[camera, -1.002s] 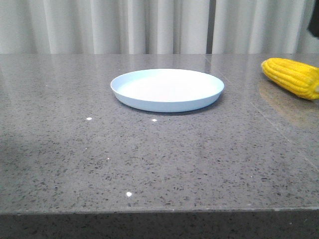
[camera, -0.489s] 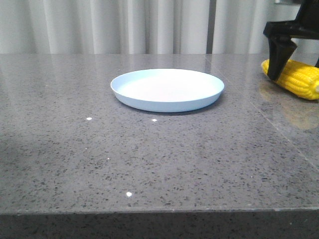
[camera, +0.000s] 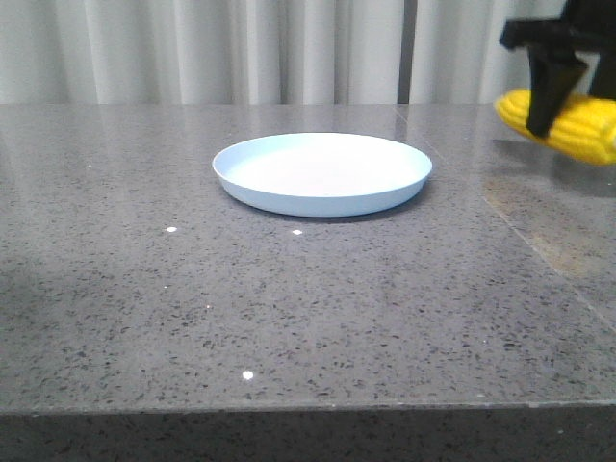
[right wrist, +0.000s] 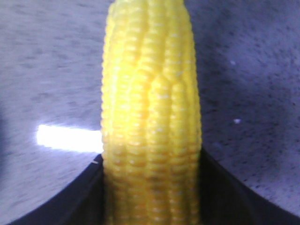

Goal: Place corn on plate with both arms
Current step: 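Carry the corn cob with the right gripper over the plate and lower it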

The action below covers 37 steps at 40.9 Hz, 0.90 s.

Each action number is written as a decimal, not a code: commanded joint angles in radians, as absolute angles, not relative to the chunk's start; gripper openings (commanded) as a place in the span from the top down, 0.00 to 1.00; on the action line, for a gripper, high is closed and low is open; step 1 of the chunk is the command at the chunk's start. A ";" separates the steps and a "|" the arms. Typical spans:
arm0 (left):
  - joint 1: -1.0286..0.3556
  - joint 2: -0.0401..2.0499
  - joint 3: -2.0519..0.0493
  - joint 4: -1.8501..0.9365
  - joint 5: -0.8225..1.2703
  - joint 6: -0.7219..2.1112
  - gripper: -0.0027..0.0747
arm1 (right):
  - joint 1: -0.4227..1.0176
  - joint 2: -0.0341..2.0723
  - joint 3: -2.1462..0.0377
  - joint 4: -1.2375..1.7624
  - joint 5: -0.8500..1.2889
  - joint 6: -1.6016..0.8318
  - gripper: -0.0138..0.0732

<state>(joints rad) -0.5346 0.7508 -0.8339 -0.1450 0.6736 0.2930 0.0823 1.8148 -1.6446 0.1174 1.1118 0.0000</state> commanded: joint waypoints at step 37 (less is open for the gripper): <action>-0.540 0.746 -0.863 -0.155 0.595 0.284 0.58 | 0.470 1.939 -1.809 0.208 0.991 0.402 0.48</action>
